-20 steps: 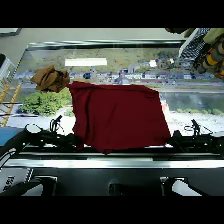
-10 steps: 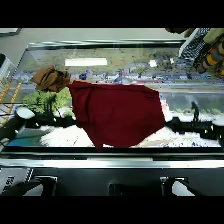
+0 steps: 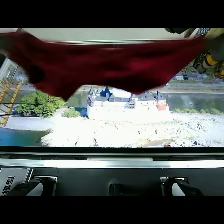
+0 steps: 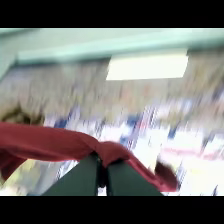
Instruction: Fold the clothes and pants, and hang the long-sleeved shirts on hangers.
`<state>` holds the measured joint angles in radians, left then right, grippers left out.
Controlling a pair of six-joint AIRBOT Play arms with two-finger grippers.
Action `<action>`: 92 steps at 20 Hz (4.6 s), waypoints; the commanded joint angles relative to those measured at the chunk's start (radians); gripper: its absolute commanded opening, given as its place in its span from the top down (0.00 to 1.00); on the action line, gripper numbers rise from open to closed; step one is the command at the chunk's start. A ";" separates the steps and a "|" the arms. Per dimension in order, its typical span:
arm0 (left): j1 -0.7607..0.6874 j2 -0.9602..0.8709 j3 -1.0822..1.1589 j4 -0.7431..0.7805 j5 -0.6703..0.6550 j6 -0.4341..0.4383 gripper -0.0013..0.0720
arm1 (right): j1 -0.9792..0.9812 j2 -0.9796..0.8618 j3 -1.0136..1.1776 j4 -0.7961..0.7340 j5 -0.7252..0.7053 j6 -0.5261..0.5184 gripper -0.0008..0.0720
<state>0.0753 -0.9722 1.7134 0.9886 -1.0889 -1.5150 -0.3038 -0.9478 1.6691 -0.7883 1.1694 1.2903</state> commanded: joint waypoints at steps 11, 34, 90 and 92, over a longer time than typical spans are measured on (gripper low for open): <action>0.014 0.143 0.154 0.313 -0.140 -0.248 0.96 | 0.007 0.053 0.290 -0.249 0.076 0.259 0.95; -0.113 -0.852 0.044 0.257 -0.138 -0.108 0.29 | 0.120 -1.033 0.288 -0.246 0.240 0.124 0.46; 0.355 -0.277 -1.069 -0.081 -0.043 0.376 0.24 | -0.289 -0.331 -1.211 -0.005 -0.032 -0.311 0.94; 0.374 -0.277 -1.070 -0.081 -0.035 0.387 0.25 | -0.289 -0.331 -1.211 -0.005 -0.034 -0.311 0.94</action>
<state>0.4316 -1.2488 0.6502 0.9096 -1.1461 -1.1481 -0.5930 -1.2793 0.4572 -0.7944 1.1500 0.9794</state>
